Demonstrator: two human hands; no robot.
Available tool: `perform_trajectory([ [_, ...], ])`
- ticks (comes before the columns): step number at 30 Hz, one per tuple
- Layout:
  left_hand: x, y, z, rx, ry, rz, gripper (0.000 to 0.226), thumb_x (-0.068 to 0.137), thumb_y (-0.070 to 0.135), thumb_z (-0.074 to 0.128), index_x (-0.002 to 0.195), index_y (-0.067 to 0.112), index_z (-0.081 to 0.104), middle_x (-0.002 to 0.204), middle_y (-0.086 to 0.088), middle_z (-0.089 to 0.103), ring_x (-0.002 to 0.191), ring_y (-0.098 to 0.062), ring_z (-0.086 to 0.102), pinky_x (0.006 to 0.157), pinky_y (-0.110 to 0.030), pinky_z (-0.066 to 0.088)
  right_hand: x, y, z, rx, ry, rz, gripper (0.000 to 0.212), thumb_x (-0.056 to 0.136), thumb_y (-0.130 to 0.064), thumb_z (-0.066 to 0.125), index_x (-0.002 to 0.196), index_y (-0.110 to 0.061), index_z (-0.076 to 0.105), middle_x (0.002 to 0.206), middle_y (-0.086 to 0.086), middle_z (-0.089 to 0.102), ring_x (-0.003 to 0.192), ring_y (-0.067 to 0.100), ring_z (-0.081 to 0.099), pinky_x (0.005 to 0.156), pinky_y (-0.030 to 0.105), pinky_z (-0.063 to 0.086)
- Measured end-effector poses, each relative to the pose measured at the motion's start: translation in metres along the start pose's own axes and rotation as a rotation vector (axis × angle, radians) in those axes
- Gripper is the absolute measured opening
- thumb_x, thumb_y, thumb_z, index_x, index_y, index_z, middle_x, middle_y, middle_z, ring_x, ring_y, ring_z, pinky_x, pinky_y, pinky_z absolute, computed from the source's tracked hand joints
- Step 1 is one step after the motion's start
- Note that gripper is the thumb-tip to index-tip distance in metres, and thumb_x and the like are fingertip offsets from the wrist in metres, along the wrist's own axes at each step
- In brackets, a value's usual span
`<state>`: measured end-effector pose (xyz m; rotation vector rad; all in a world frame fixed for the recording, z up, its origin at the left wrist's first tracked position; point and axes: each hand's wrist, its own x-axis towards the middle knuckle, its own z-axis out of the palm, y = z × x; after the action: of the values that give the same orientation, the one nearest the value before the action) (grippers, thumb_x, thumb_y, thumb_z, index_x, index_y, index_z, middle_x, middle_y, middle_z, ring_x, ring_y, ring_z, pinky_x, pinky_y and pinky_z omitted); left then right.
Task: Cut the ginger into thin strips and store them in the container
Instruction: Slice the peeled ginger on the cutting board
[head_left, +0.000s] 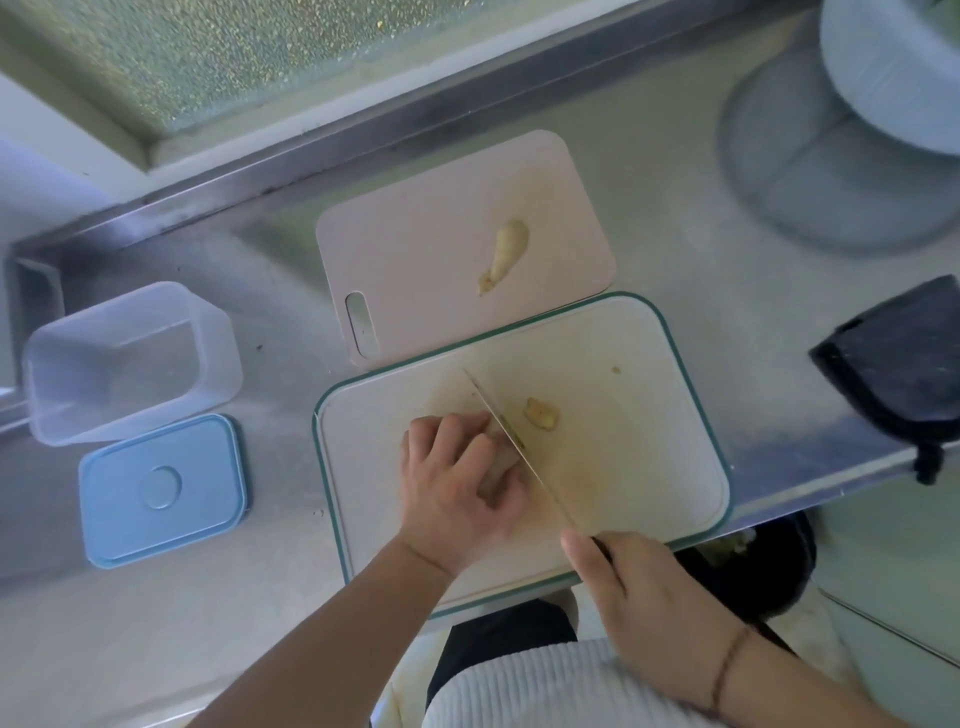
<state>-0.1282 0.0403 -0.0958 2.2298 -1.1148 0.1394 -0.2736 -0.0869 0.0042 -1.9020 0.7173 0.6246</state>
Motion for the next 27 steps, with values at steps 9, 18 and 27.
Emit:
perform_trajectory([
  [9,0.005,0.006,-0.006,-0.024,-0.012,0.026,0.019,0.096,0.040,0.046,0.092,0.022,0.052,0.094,-0.006,0.067,0.076,-0.034,0.059,0.074,-0.043,0.042,0.062,-0.033,-0.002,0.038,0.041,-0.066,0.067,0.090,-0.067,0.019,0.062,-0.012,0.047,0.051,-0.002,0.043,0.045,0.011,0.040,0.050,0.024,0.034],
  [18,0.002,0.003,-0.004,-0.011,-0.006,0.002,0.012,0.082,0.028,0.066,0.089,0.024,0.058,0.098,-0.003,0.066,0.081,-0.035,0.060,0.077,-0.043,0.043,0.025,-0.016,-0.004,0.026,0.022,-0.047,0.063,0.083,-0.071,0.017,0.058,-0.018,0.038,0.049,-0.004,0.038,0.046,0.009,0.036,0.052,0.023,0.034],
  [27,0.004,0.004,-0.007,-0.027,-0.014,0.018,0.014,0.092,0.036,0.054,0.093,0.022,0.055,0.098,-0.006,0.065,0.079,-0.035,0.057,0.074,-0.043,0.042,0.059,-0.031,0.002,0.045,0.089,-0.125,0.058,0.092,-0.061,0.022,0.055,-0.020,0.041,0.046,-0.006,0.040,0.041,0.006,0.038,0.048,0.019,0.031],
])
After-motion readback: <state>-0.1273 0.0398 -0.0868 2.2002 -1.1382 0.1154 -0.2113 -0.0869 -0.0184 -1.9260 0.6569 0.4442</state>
